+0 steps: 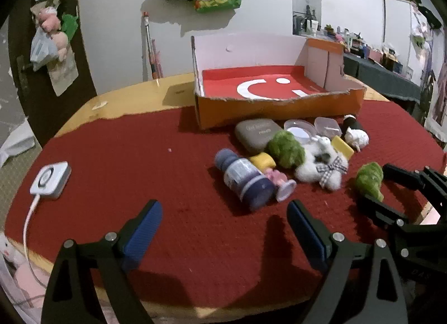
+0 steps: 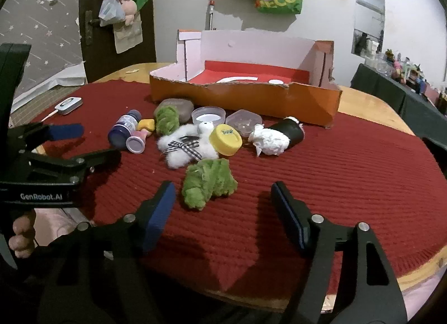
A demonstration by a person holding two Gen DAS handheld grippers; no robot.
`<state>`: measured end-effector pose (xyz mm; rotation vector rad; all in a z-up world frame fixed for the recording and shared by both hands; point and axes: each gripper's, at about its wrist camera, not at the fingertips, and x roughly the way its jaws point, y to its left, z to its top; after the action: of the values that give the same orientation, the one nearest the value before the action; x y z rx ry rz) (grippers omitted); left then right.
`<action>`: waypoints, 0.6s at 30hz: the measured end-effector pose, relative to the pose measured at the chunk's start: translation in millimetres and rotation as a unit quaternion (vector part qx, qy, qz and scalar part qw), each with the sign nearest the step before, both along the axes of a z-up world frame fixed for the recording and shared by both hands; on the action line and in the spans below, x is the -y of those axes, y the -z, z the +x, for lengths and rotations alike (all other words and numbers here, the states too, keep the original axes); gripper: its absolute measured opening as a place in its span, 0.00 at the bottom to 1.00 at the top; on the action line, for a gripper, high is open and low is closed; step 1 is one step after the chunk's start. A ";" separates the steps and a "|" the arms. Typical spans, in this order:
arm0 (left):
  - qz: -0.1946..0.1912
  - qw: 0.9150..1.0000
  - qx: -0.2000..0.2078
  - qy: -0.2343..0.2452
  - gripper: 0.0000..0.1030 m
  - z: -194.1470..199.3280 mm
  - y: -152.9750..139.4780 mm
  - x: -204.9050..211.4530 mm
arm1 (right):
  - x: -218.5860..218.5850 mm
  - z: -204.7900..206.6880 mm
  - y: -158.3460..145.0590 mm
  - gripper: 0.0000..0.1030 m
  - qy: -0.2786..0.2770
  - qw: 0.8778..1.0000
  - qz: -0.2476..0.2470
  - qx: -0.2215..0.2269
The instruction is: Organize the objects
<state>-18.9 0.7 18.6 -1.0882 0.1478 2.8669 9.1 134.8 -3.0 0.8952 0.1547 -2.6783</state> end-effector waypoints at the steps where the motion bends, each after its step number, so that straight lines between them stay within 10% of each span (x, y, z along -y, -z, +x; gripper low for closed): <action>1: -0.001 1.000 -0.001 0.002 0.90 -1.0 -1.0 1.2 | -0.3 -1.1 0.4 0.64 -0.001 1.000 -0.001 0.003; 18: -0.083 0.985 -0.003 0.153 0.90 -31.8 -10.3 -2.8 | 5.8 -10.7 0.3 0.54 -0.011 1.000 -0.001 0.007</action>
<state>-50.7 3.5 29.0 -0.9817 0.5157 2.6198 -1.6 128.9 -3.4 0.9065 0.1588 -2.6508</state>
